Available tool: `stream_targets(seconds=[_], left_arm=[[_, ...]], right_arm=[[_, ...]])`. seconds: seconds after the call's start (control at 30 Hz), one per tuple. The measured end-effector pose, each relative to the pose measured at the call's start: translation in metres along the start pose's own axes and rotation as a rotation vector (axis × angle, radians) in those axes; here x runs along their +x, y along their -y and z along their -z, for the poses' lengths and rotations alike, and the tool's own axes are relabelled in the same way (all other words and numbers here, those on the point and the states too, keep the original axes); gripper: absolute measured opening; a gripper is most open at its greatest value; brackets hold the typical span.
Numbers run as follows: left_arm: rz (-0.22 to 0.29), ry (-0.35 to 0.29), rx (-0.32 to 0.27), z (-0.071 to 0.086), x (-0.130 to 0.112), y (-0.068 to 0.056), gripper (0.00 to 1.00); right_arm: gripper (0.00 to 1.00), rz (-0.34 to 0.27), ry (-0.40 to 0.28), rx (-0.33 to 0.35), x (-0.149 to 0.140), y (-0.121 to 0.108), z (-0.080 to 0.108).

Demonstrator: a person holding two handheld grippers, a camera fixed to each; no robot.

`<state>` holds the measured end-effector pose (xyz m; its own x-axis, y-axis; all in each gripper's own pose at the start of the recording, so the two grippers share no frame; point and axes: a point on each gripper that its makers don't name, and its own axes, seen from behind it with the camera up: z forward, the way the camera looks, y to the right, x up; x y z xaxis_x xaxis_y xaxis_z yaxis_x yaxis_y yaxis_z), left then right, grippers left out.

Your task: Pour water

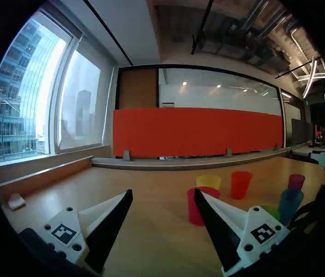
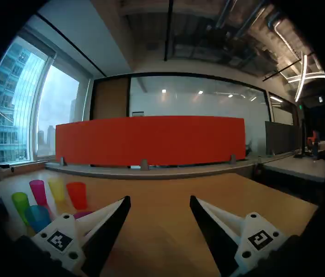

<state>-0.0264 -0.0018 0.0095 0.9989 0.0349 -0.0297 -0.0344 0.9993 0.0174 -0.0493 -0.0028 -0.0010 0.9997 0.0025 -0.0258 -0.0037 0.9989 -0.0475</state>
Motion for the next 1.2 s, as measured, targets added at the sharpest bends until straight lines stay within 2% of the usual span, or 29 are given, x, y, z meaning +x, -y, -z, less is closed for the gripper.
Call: stream_targets(seconds=[0.4,1.2], left_arm=[[0.0,0.0,0.0,0.0004,0.0004,-0.0006,0.99],[0.0,0.0,0.0,0.0001,0.0005,0.0001,0.99]], right_arm=[[0.99,0.021,0.006,-0.007,-0.0009,-0.0004,0.0004],[0.99,0.02,0.008,-0.006,-0.0018,-0.0004,-0.0007]])
